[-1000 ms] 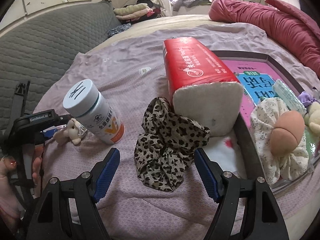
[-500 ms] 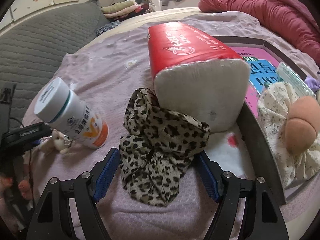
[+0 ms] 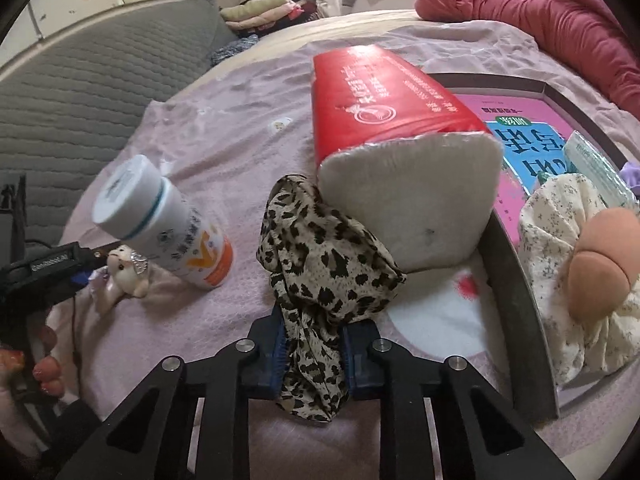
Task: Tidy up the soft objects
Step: 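Grasp the leopard-print cloth with the right gripper while the left gripper grasps the teddy bear, then carry the leopard cloth and teddy bear over the pink tray with both grippers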
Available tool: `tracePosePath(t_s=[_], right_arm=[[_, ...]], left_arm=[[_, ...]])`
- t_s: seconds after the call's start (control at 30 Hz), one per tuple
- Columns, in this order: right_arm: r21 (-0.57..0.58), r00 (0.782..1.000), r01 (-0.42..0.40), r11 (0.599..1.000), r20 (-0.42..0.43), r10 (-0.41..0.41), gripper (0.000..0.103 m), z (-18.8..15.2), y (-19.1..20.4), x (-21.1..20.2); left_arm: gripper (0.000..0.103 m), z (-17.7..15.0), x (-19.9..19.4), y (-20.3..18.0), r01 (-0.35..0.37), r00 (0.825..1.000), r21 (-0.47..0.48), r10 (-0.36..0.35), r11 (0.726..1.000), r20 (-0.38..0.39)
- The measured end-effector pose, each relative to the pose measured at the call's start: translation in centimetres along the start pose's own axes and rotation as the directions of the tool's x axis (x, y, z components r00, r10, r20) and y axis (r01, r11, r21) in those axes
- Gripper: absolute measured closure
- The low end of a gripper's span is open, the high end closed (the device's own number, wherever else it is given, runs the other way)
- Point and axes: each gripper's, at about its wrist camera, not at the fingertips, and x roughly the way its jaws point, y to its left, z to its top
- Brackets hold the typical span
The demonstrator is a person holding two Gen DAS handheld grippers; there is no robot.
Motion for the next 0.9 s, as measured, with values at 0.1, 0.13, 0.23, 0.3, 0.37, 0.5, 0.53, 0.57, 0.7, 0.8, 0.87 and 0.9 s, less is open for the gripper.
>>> tracePosePath(t_s=[0.1, 0.13, 0.23, 0.3, 0.37, 0.5, 0.53, 0.57, 0.7, 0.8, 0.87, 0.9], right_arm=[[-0.004, 0.999, -0.033, 0.999, 0.021, 0.033, 0.082, -0.1, 0.2, -1.3], [-0.013, 0.998, -0.045, 0.999, 0.035, 0.045, 0.082, -0.1, 0.3, -1.9], [-0.041, 0.996, -0.054, 0.998, 0.073, 0.057, 0.082, 0.1, 0.8, -3.3], [-0.05, 0.992, -0.067, 0.997, 0.101, 0.071, 0.082, 0.3, 1.1, -4.2], [-0.058, 0.99, -0.069, 0.996, 0.121, 0.075, 0.082, 0.5, 1.3, -4.9], [-0.053, 0.983, -0.083, 0.995, 0.159, 0.09, 0.082, 0.7, 1.1, -6.0], [-0.052, 0.981, -0.086, 0.995, 0.17, 0.093, 0.082, 0.8, 1.1, -6.3], [-0.052, 0.98, -0.088, 0.995, 0.175, 0.096, 0.082, 0.9, 1.0, -6.5], [-0.057, 0.973, -0.094, 0.994, 0.205, 0.103, 0.082, 1.2, 0.9, -7.6], [-0.055, 0.965, -0.1, 0.993, 0.237, 0.111, 0.082, 1.4, 0.7, -8.7], [-0.044, 0.959, -0.114, 0.993, 0.258, 0.121, 0.082, 1.6, 0.3, -9.5], [-0.036, 0.956, -0.119, 0.992, 0.267, 0.124, 0.082, 1.7, 0.1, -9.8]], left_arm=[[0.06, -0.3, -0.9, 0.0, 0.002, 1.0, -0.007, -0.002, 1.0, 0.012], [0.059, -0.4, -1.3, -0.2, 0.004, 1.0, -0.007, -0.004, 1.0, 0.019], [0.059, -0.5, -2.9, -0.4, 0.01, 0.999, -0.012, -0.009, 1.0, 0.05], [0.059, -0.6, -4.1, -0.7, 0.037, 0.997, -0.029, -0.035, 0.999, 0.069], [0.059, -0.6, -5.2, -1.0, 0.057, 0.994, -0.04, -0.053, 0.998, 0.092], [0.059, -0.3, -7.6, -2.3, 0.059, 0.989, -0.03, -0.054, 0.998, 0.138], [0.059, -0.2, -8.3, -2.7, 0.059, 0.987, -0.026, -0.055, 0.998, 0.152], [0.059, -0.2, -8.7, -3.0, 0.057, 0.986, -0.021, -0.053, 0.998, 0.158], [0.059, 0.3, -10.6, -4.9, 0.065, 0.978, 0.017, -0.067, 0.998, 0.196], [0.059, 0.3, -11.8, -6.2, 0.075, 0.974, 0.036, -0.081, 0.997, 0.21], [0.059, 0.1, -12.5, -7.3, 0.081, 0.972, 0.055, -0.091, 0.995, 0.218], [0.059, 0.1, -12.9, -8.0, 0.082, 0.971, 0.072, -0.096, 0.994, 0.22]])
